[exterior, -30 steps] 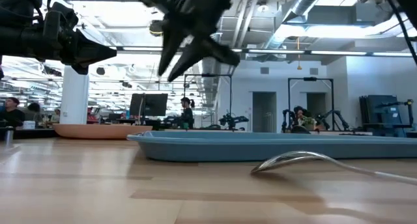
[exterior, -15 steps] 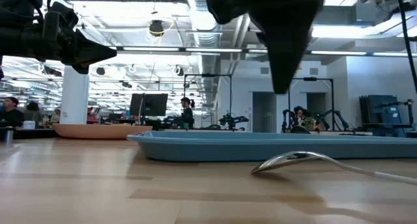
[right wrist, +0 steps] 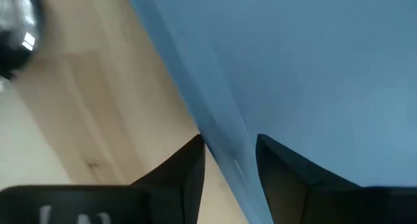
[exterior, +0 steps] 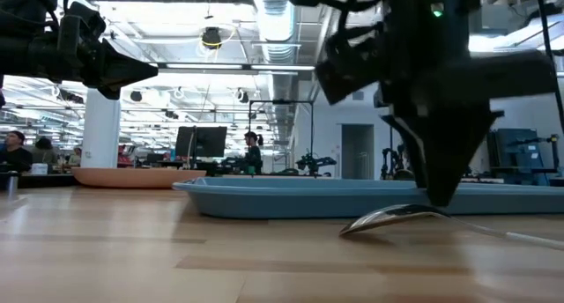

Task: Pick and place plate/cup/fork/spoon on tray
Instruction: Prepare the blue serving tray on the table

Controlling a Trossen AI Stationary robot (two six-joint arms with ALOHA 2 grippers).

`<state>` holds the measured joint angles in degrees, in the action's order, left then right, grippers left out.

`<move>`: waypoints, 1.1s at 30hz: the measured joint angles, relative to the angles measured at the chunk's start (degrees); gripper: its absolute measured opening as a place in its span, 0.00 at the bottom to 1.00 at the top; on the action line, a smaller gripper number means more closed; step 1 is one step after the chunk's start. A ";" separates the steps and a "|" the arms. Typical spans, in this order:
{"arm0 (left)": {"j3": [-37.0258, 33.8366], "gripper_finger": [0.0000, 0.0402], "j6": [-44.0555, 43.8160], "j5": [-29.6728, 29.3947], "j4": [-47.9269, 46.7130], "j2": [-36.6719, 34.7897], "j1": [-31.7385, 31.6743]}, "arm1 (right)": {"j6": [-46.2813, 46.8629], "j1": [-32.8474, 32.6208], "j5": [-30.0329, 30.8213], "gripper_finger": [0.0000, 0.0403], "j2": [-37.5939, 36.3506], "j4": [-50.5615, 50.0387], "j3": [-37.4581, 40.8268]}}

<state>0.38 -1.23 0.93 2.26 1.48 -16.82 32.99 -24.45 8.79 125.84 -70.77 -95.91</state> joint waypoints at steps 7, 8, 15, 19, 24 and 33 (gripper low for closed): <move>-0.01 0.00 0.00 0.00 0.00 0.00 -0.01 | -1.03 0.56 -0.05 0.23 -0.04 3.97 0.82; -0.01 0.00 0.00 0.00 0.00 0.00 -0.01 | -1.26 0.66 0.17 0.20 -0.04 4.49 0.70; 0.00 0.00 0.00 -0.02 0.00 0.00 0.00 | -2.96 1.68 -0.56 0.09 -0.04 8.05 -1.32; -0.01 0.00 0.00 -0.02 0.04 0.00 -0.01 | -3.21 1.70 -0.88 0.10 -0.04 8.63 -2.69; -0.02 0.00 0.00 -0.02 0.07 0.00 -0.02 | -6.06 1.23 -0.78 0.10 -0.04 11.14 -2.91; -0.01 0.00 0.00 -0.51 0.08 0.00 0.00 | -10.83 0.85 -0.76 0.11 -0.04 17.25 -2.94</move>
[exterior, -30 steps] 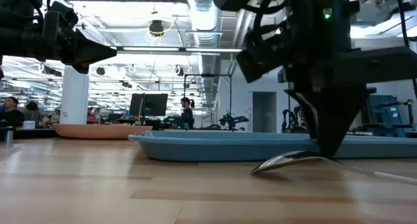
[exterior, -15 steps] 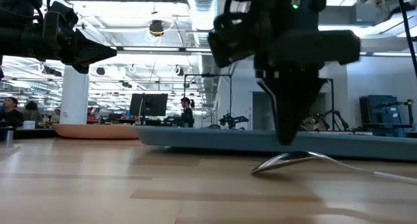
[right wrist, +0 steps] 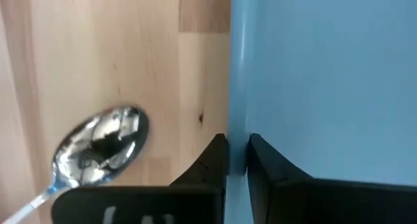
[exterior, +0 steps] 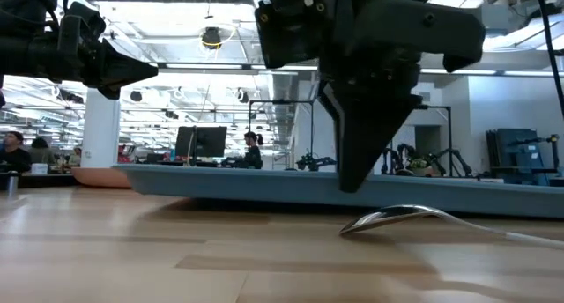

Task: Pick and place plate/cup/fork/spoon on tray
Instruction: Prepare the blue serving tray on the table

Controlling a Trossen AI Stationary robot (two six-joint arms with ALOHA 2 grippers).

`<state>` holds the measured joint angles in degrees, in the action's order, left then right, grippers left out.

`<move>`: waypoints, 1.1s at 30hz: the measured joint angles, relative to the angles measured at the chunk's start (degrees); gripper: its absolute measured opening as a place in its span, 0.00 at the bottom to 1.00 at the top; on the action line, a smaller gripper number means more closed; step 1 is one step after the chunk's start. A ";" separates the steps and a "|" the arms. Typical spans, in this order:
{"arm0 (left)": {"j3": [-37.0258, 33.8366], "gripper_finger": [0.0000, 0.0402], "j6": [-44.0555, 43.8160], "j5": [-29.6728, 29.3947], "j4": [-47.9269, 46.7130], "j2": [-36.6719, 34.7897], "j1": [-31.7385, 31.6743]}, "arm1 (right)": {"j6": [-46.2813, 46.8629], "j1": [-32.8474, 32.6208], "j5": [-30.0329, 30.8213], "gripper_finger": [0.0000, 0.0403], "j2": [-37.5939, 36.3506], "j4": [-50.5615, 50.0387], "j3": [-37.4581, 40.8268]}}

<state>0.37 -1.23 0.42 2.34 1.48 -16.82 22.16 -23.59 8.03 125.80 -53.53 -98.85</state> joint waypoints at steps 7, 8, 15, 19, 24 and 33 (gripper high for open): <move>0.00 0.00 0.00 -0.70 -0.06 0.00 -0.01 | -1.30 0.21 -0.44 0.11 0.00 1.89 0.00; -0.01 0.00 0.00 -0.71 -0.06 0.00 -0.01 | -1.48 0.27 -0.47 0.11 0.00 2.50 0.00; -0.01 0.00 0.00 -0.76 -0.08 0.00 0.00 | -2.76 0.46 -2.02 0.11 0.00 3.13 0.00; -0.01 0.00 0.00 -0.80 -0.26 0.00 0.00 | -2.79 0.48 -2.37 0.11 0.00 3.16 0.00; -0.01 0.00 0.00 -0.82 -0.34 0.00 0.00 | -2.76 0.48 -2.38 0.11 0.00 3.19 0.00; -0.01 0.00 0.00 -0.80 -0.40 0.02 0.00 | -1.83 1.24 -4.26 0.14 0.00 4.59 0.00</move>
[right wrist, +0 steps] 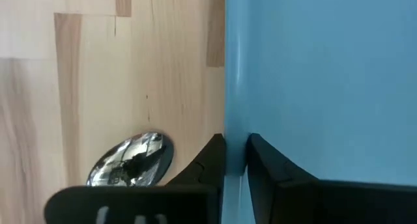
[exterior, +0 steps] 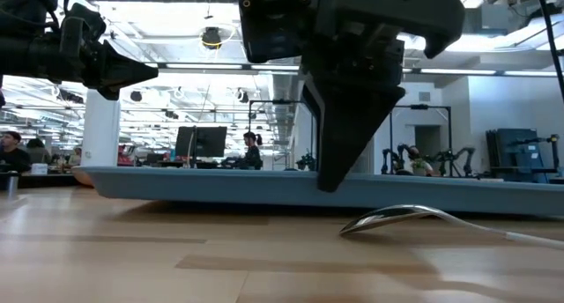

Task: Pick and place plate/cup/fork/spoon on tray
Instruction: Prepare the blue serving tray on the table, then put the orange fork on the blue serving tray

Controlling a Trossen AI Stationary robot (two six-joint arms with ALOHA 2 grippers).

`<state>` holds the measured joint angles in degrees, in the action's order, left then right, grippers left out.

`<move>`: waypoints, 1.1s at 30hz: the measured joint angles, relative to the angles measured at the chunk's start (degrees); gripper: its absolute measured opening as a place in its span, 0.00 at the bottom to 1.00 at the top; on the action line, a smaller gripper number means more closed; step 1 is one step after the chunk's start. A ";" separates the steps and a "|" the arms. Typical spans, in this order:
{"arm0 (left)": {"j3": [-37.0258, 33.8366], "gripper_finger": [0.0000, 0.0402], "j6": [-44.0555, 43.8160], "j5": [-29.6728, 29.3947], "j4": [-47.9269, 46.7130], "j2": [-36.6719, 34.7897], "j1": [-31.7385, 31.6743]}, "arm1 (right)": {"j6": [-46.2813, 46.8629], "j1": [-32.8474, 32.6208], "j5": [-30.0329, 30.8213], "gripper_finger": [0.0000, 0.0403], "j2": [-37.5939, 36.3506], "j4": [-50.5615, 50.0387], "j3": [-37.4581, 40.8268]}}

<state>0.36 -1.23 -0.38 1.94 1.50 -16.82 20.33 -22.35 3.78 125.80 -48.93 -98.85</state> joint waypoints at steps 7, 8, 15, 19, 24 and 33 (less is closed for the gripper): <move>0.02 0.00 0.00 0.00 -0.05 0.00 0.00 | 2.96 0.37 -0.02 0.14 0.00 0.33 -0.02; 0.00 0.00 0.00 0.00 -0.05 -0.01 -0.02 | 3.23 0.37 -0.01 0.15 0.00 0.33 -0.02; 0.01 0.00 0.00 0.00 -0.02 -0.01 -0.02 | 5.94 0.40 -0.87 0.26 0.00 0.50 -0.02; 0.00 0.00 0.00 0.00 -0.02 -0.01 0.00 | 6.10 0.32 -3.08 0.34 0.00 2.66 -0.07; 0.01 0.00 0.00 0.00 -0.02 -0.01 -0.02 | 8.34 0.33 -5.33 0.37 0.00 2.97 -1.19; 0.00 0.00 0.00 0.00 -0.08 0.00 -0.02 | 8.30 1.35 -5.38 0.26 -1.01 -6.76 -6.56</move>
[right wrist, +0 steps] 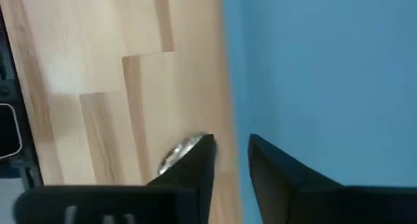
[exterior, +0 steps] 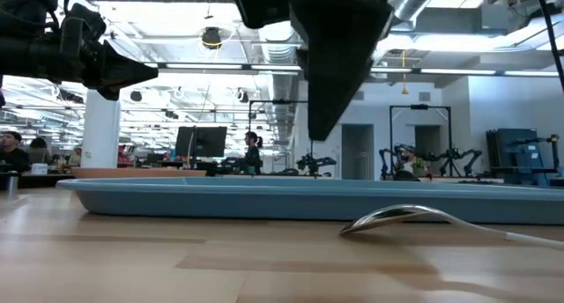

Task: Pick and place plate/cup/fork/spoon on tray
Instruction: Put the orange fork on the blue serving tray

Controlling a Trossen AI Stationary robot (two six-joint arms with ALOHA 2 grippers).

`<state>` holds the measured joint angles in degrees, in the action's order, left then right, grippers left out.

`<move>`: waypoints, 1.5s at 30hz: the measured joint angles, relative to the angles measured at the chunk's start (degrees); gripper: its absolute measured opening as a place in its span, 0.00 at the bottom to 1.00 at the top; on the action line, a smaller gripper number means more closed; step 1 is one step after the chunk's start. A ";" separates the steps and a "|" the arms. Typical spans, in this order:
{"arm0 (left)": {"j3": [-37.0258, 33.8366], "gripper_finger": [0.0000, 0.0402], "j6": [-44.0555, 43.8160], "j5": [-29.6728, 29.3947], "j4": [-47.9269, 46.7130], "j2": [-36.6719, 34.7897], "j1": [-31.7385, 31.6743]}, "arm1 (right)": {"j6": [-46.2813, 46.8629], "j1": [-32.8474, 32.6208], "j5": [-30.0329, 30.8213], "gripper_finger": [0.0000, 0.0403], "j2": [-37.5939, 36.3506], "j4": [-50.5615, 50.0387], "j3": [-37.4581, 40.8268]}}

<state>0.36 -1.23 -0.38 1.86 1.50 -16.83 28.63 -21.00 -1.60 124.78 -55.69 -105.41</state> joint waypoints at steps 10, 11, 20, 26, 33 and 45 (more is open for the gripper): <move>0.00 0.00 0.00 0.09 -0.04 0.00 -0.01 | -2.09 0.50 6.03 0.04 -2.34 -1.16 7.23; 0.00 0.00 0.00 0.11 -0.02 0.02 -0.01 | -2.17 0.54 6.96 0.03 -2.96 0.07 8.37; 0.01 0.00 -0.02 0.03 0.07 0.79 0.02 | -0.71 2.30 14.87 0.01 -15.15 19.85 26.34; 0.02 0.00 0.00 0.02 0.12 1.03 -0.01 | 0.53 5.14 18.97 0.01 -23.63 37.66 42.21; 0.02 0.00 0.59 0.00 -0.04 1.14 0.01 | 1.02 8.43 21.48 0.01 -31.29 49.69 54.74; 0.00 0.00 1.01 -0.04 -0.04 1.14 -0.01 | 7.46 19.72 23.24 0.02 -46.07 29.60 57.95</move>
<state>0.36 -0.23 -0.42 1.83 2.63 -16.84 36.09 -1.28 21.64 78.71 -26.09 -47.46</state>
